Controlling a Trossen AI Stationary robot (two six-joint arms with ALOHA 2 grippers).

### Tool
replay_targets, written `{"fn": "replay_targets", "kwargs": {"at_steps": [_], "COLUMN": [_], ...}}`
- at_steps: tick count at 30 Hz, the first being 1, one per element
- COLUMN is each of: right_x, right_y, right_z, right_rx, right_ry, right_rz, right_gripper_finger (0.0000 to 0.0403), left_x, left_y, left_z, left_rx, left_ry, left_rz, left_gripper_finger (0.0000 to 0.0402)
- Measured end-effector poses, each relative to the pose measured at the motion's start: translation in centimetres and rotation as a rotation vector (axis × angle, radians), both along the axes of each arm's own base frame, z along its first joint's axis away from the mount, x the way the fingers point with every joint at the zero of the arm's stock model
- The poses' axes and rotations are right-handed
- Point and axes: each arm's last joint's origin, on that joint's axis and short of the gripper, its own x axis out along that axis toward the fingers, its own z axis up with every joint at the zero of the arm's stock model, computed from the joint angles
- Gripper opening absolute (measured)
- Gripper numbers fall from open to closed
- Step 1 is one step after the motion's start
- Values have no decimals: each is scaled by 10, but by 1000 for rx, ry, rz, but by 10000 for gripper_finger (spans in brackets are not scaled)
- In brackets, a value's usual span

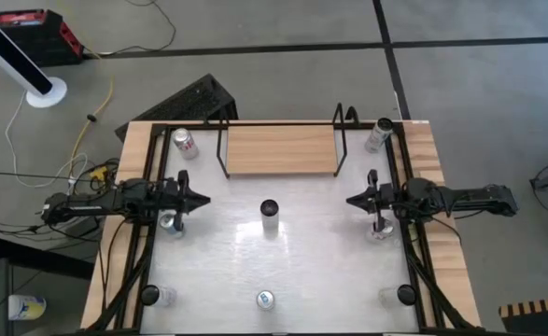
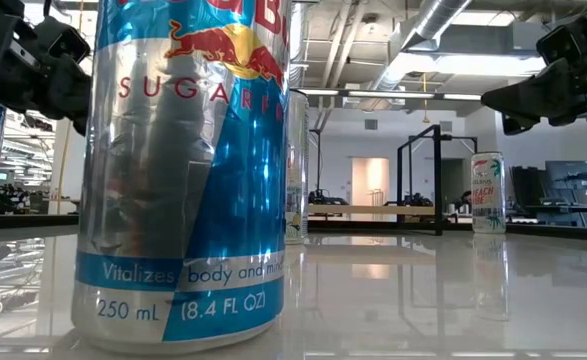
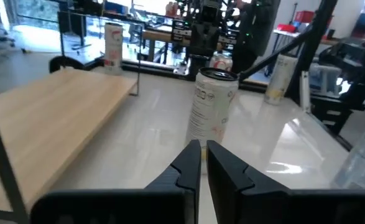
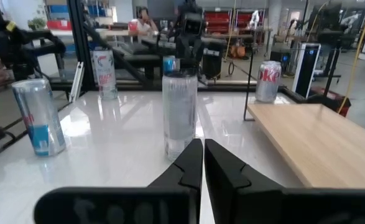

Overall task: Place canned beverage on shelf
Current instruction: Put the top right red-silver soda can on the shelf

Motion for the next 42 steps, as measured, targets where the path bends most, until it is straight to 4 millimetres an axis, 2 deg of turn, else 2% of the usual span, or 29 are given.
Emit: {"fn": "replay_targets", "kwargs": {"at_steps": [7,15,25,29,35,38,42], "right_x": [0,-5,-4,-4,-5,-5,-5], "right_y": [-1,-3,-3,-4,-7,-8,-9], "right_z": [10,31,29,29,28,29,29], "right_rx": [3,14,-61,-69,-55,-45,-21], "right_ry": [-107,-216,-179,-177,-167,-176,-177], "right_rz": [-17,-109,-116,-156,-247,-283,-320], "right_gripper_finger": [43,43,73,94,140,169,208], "left_x": [0,-4,-6,-4,1,1,-2], "left_y": [3,4,6,7,9,11,17], "left_z": [3,25,26,25,24,34,57], "left_rx": [112,112,145,152,210,233,168], "left_ry": [-17,-244,-248,-224,-170,-151,-127], "left_rz": [101,145,249,278,350,428,650], "left_gripper_finger": [11,11,23,60,152,204,258]}}
